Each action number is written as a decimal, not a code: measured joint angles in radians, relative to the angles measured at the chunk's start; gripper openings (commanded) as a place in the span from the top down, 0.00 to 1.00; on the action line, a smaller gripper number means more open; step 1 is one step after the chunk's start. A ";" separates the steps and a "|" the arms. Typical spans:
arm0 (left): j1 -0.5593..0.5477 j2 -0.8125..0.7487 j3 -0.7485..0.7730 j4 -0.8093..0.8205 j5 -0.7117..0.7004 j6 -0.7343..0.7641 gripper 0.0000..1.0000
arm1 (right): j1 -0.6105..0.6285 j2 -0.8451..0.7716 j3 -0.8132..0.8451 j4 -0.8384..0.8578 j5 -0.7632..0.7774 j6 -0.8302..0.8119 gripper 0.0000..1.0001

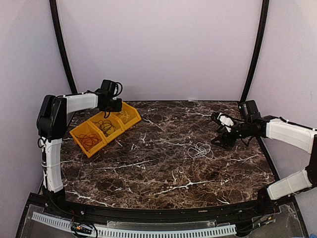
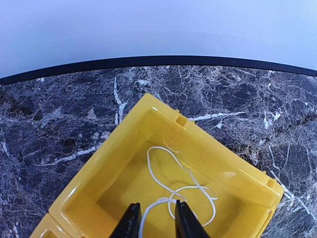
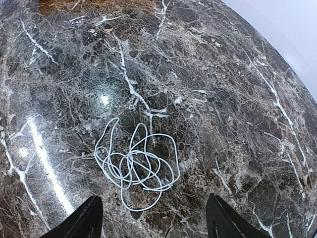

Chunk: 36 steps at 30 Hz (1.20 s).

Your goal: Untangle the cables

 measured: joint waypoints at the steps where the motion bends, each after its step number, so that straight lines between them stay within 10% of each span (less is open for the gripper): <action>1: 0.000 0.000 0.009 -0.011 0.000 -0.003 0.68 | 0.000 0.002 0.000 0.000 0.000 0.000 0.27; 16: -0.041 -0.338 -0.162 -0.034 -0.025 -0.050 0.58 | 0.000 0.034 0.000 0.000 0.001 -0.010 0.27; 25: -0.270 -0.574 -0.494 0.180 0.101 -0.024 0.58 | 0.000 0.060 0.000 0.000 0.005 -0.014 0.27; 36: -0.571 -0.288 -0.516 0.402 0.288 -0.010 0.54 | 0.076 0.203 0.002 -0.003 0.051 -0.014 0.28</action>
